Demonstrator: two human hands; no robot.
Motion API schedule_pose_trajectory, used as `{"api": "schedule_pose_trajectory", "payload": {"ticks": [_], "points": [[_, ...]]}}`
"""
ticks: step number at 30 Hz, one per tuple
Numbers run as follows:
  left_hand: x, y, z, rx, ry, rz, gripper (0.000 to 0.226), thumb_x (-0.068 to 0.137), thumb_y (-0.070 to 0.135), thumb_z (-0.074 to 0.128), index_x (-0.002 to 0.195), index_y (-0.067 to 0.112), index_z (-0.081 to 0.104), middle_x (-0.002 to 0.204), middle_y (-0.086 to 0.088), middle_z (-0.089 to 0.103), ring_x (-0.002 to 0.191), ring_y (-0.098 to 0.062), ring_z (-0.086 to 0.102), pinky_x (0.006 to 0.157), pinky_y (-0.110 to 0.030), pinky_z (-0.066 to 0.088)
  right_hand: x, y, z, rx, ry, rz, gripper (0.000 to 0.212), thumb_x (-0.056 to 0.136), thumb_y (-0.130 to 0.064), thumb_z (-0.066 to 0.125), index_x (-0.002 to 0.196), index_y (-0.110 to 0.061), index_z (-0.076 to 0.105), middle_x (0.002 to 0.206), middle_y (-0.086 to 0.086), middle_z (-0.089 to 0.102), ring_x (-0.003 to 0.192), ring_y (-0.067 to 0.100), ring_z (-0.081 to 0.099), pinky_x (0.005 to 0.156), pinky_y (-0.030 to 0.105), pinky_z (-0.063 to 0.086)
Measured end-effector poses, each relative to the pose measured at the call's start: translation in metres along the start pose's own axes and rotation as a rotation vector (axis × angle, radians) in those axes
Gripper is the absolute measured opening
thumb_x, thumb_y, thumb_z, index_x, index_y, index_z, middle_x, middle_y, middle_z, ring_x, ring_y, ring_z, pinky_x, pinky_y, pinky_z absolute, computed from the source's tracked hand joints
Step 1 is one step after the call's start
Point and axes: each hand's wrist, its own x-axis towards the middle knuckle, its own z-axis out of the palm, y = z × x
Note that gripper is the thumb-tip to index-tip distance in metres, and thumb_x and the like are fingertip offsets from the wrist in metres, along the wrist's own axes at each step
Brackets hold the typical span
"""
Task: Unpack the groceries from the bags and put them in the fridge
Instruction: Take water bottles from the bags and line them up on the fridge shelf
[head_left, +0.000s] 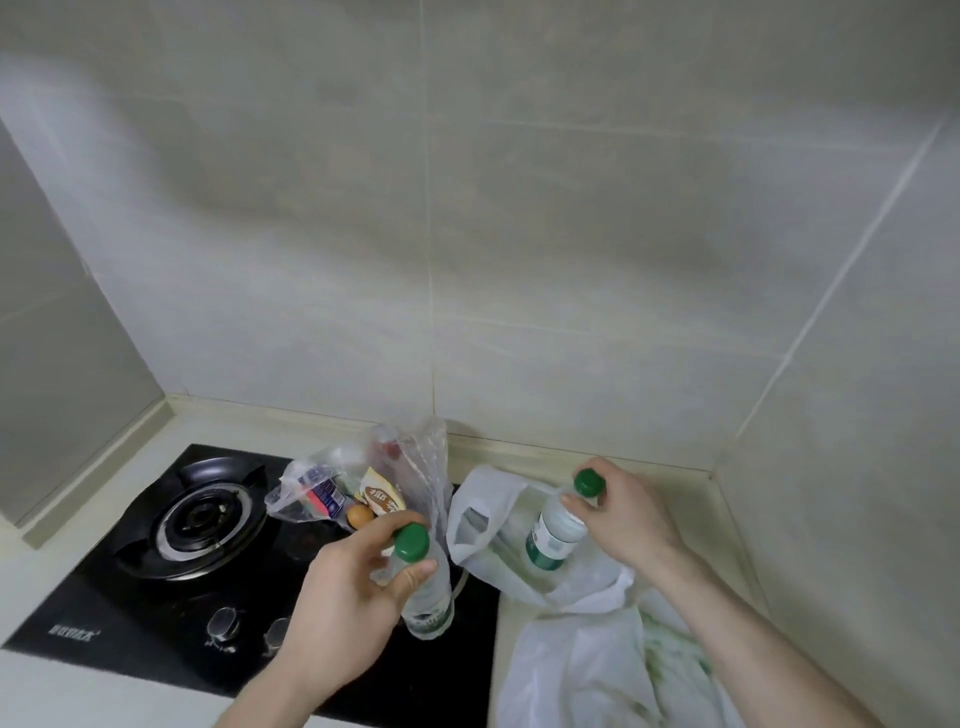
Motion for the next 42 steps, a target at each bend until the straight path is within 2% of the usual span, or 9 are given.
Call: {"api": "schedule_pose_trajectory", "payload": {"ticks": [3, 9, 14, 23, 26, 29, 33, 36, 42], "points": [[-0.001, 0.009, 0.006, -0.011, -0.022, 0.022, 0.036, 0.085, 0.033, 0.081, 0.115, 0.047, 0.067, 0.104, 0.015, 0.074, 0.087, -0.013, 0.072, 0.08, -0.039, 0.061, -0.039, 0.005, -0.015, 0.192, 0.067, -0.012, 0.017, 0.091, -0.044, 0.07, 0.101, -0.039, 0.057, 0.09, -0.011, 0.07, 0.088, 0.017, 0.068, 0.081, 0.039, 0.057], [-0.006, 0.042, 0.018, 0.092, -0.117, 0.149, 0.034, 0.083, 0.045, 0.081, 0.113, 0.051, 0.065, 0.102, 0.025, 0.071, 0.09, -0.002, 0.065, 0.083, -0.03, 0.059, -0.119, -0.003, -0.051, 0.418, 0.194, 0.009, 0.025, 0.092, -0.028, 0.073, 0.109, -0.042, 0.06, 0.102, -0.015, 0.072, 0.091, 0.021, 0.072, 0.082, 0.046, 0.059], [-0.023, 0.077, 0.036, 0.201, -0.173, 0.284, 0.034, 0.077, 0.051, 0.083, 0.107, 0.05, 0.067, 0.087, 0.016, 0.059, 0.089, 0.001, 0.057, 0.069, -0.015, 0.044, -0.181, 0.003, -0.076, 0.448, 0.208, 0.05, 0.027, 0.091, -0.026, 0.075, 0.11, -0.042, 0.062, 0.109, -0.022, 0.072, 0.104, 0.004, 0.068, 0.085, 0.041, 0.058], [-0.089, 0.133, 0.077, 0.137, -0.395, 0.339, 0.024, 0.083, 0.041, 0.082, 0.098, 0.045, 0.064, 0.067, 0.028, 0.06, 0.058, -0.006, 0.058, 0.057, -0.018, 0.041, -0.302, 0.034, -0.113, 0.369, 0.255, 0.153, 0.029, 0.09, -0.028, 0.076, 0.112, -0.043, 0.063, 0.11, -0.026, 0.072, 0.105, 0.001, 0.068, 0.087, 0.038, 0.058], [-0.116, 0.146, 0.09, 0.161, -0.446, 0.37, 0.027, 0.08, 0.055, 0.079, 0.101, 0.052, 0.061, 0.079, 0.02, 0.066, 0.075, -0.004, 0.06, 0.069, -0.028, 0.052, -0.347, 0.044, -0.124, 0.337, 0.28, 0.209, 0.028, 0.089, -0.034, 0.076, 0.11, -0.046, 0.062, 0.104, -0.02, 0.072, 0.097, 0.013, 0.07, 0.084, 0.041, 0.058], [-0.145, 0.16, 0.104, 0.156, -0.504, 0.427, 0.032, 0.078, 0.064, 0.074, 0.105, 0.055, 0.061, 0.1, 0.02, 0.065, 0.099, 0.002, 0.057, 0.083, -0.026, 0.052, -0.394, 0.053, -0.132, 0.34, 0.304, 0.261, 0.027, 0.089, -0.034, 0.076, 0.11, -0.046, 0.063, 0.103, -0.021, 0.072, 0.099, 0.005, 0.069, 0.085, 0.038, 0.058], [-0.183, 0.184, 0.13, 0.075, -0.686, 0.483, 0.025, 0.083, 0.049, 0.078, 0.104, 0.048, 0.064, 0.108, 0.027, 0.068, 0.106, 0.0, 0.062, 0.087, -0.022, 0.054, -0.457, 0.061, -0.138, 0.361, 0.371, 0.347, 0.028, 0.089, -0.028, 0.077, 0.107, -0.045, 0.063, 0.106, -0.022, 0.072, 0.108, -0.002, 0.065, 0.086, 0.034, 0.058], [-0.207, 0.202, 0.154, 0.086, -0.844, 0.545, 0.027, 0.084, 0.042, 0.081, 0.103, 0.047, 0.062, 0.103, 0.028, 0.069, 0.093, 0.002, 0.068, 0.078, -0.018, 0.052, -0.505, 0.067, -0.139, 0.366, 0.434, 0.453, 0.029, 0.09, -0.03, 0.075, 0.111, -0.044, 0.062, 0.109, -0.022, 0.071, 0.11, -0.001, 0.064, 0.089, 0.035, 0.056], [-0.242, 0.25, 0.217, 0.193, -1.223, 0.795, 0.032, 0.081, 0.044, 0.084, 0.103, 0.046, 0.06, 0.101, 0.023, 0.07, 0.077, -0.011, 0.073, 0.078, -0.035, 0.061, -0.59, 0.065, -0.137, 0.332, 0.679, 0.736, 0.028, 0.09, -0.04, 0.075, 0.112, -0.05, 0.06, 0.113, -0.028, 0.066, 0.111, -0.004, 0.061, 0.088, 0.028, 0.057]]}}
